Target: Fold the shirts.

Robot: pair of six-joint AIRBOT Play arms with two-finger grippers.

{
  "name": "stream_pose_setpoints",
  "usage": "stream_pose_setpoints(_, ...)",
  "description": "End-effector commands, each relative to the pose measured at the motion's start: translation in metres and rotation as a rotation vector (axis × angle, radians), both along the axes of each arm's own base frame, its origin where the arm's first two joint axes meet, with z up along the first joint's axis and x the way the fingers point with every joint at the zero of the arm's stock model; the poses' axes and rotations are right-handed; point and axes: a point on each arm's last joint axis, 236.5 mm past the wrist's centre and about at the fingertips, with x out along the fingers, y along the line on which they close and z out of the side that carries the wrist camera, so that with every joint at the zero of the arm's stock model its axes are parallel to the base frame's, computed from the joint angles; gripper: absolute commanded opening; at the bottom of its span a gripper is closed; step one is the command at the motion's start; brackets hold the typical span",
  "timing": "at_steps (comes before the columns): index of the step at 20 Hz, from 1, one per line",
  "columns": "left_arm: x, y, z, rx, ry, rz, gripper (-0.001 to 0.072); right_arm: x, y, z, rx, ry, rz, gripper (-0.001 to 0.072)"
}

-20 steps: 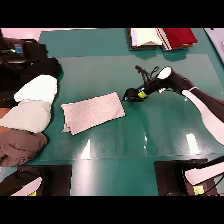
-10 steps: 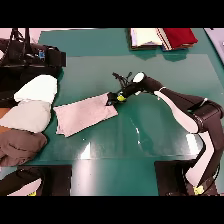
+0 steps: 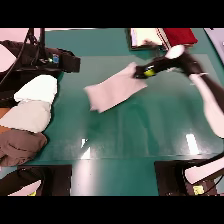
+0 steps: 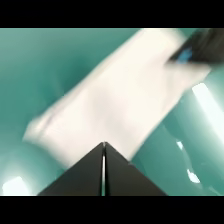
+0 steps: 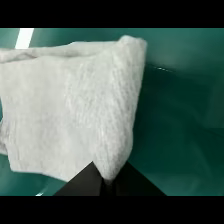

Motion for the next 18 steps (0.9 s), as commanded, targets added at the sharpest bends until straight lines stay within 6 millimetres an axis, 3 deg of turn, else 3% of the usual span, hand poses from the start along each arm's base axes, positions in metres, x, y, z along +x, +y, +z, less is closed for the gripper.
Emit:
stream_pose_setpoints(1, -0.007, -0.015, 0.003, -0.018, -0.003, -0.032, 0.0020, -0.009, -0.161, 0.033, -0.156, -0.058, -0.287, 0.0010)
stream_pose_setpoints(3, -0.006, -0.015, 0.003, -0.033, 0.003, -0.019, 0.0020, -0.036, -0.253, 0.039, -0.213, -0.067, -0.494, 0.0010)
stream_pose_setpoints(5, -0.006, -0.015, 0.004, -0.045, 0.010, -0.010, 0.0020, -0.075, -0.329, 0.042, -0.227, -0.060, -0.702, 0.0010)
stream_pose_setpoints(7, -0.004, -0.015, 0.006, -0.058, 0.002, -0.002, 0.0020, -0.119, -0.384, 0.036, -0.225, -0.036, -0.885, 0.0009)
stream_pose_setpoints(8, -0.003, -0.016, 0.008, -0.064, -0.005, -0.001, 0.0020, -0.139, -0.403, 0.030, -0.225, -0.018, -0.951, 0.0010)
stream_pose_setpoints(10, -0.002, -0.016, 0.009, -0.066, -0.010, 0.000, 0.0020, -0.177, -0.424, 0.012, -0.212, 0.034, -1.052, 0.0009)
stream_pose_setpoints(12, -0.003, -0.016, 0.009, -0.065, -0.009, -0.001, 0.0020, -0.201, -0.427, -0.007, -0.195, 0.086, -1.099, 0.0009)
stream_pose_setpoints(17, -0.004, -0.016, 0.007, -0.057, -0.003, -0.004, 0.0021, -0.226, -0.410, -0.034, -0.200, 0.166, -1.093, 0.0011)
stream_pose_setpoints(18, -0.004, -0.015, 0.006, -0.053, 0.001, -0.005, 0.0021, -0.233, -0.410, -0.036, -0.224, 0.191, -1.080, 0.0050)
